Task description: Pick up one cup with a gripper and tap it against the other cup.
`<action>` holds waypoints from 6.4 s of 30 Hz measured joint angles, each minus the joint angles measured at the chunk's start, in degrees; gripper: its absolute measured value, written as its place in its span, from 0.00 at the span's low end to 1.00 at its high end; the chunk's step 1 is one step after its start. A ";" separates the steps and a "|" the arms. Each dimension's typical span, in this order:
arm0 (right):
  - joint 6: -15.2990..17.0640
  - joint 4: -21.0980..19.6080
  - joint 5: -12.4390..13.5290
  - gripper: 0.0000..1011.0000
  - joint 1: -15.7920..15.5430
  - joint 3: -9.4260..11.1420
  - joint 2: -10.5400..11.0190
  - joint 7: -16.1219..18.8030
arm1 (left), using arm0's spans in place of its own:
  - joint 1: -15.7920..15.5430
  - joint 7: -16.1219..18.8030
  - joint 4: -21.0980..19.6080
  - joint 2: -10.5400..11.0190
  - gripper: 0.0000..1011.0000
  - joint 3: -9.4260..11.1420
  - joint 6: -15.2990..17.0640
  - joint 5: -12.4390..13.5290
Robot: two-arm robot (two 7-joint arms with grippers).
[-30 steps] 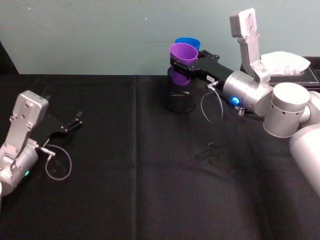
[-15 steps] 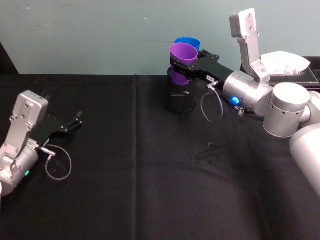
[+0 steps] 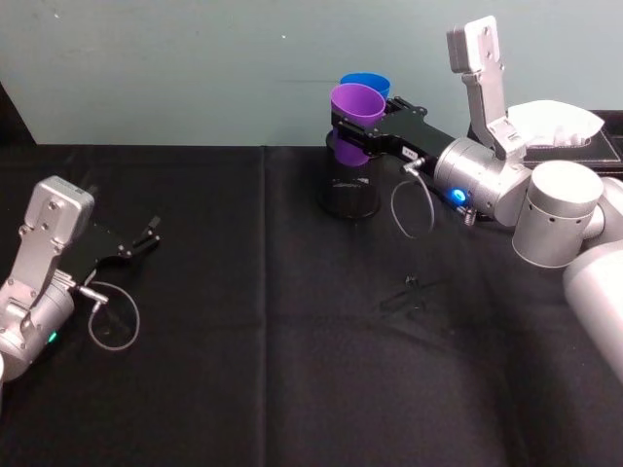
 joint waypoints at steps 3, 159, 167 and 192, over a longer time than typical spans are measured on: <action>0.00 0.00 0.00 0.73 0.00 0.00 0.00 0.00 | 0.00 0.00 0.00 0.00 0.99 0.00 0.00 0.00; -20.54 -12.99 -3.93 0.99 -26.34 1.75 8.41 6.10 | 0.00 0.00 0.00 0.00 0.99 0.00 0.00 0.00; -20.53 -12.99 -3.93 0.99 -26.34 1.74 8.42 6.10 | 0.00 0.00 0.00 0.00 0.99 0.00 0.00 0.00; -14.29 -26.43 -10.20 0.99 -31.73 11.18 4.05 -14.27 | 0.00 0.00 0.00 0.00 0.99 0.00 0.00 0.00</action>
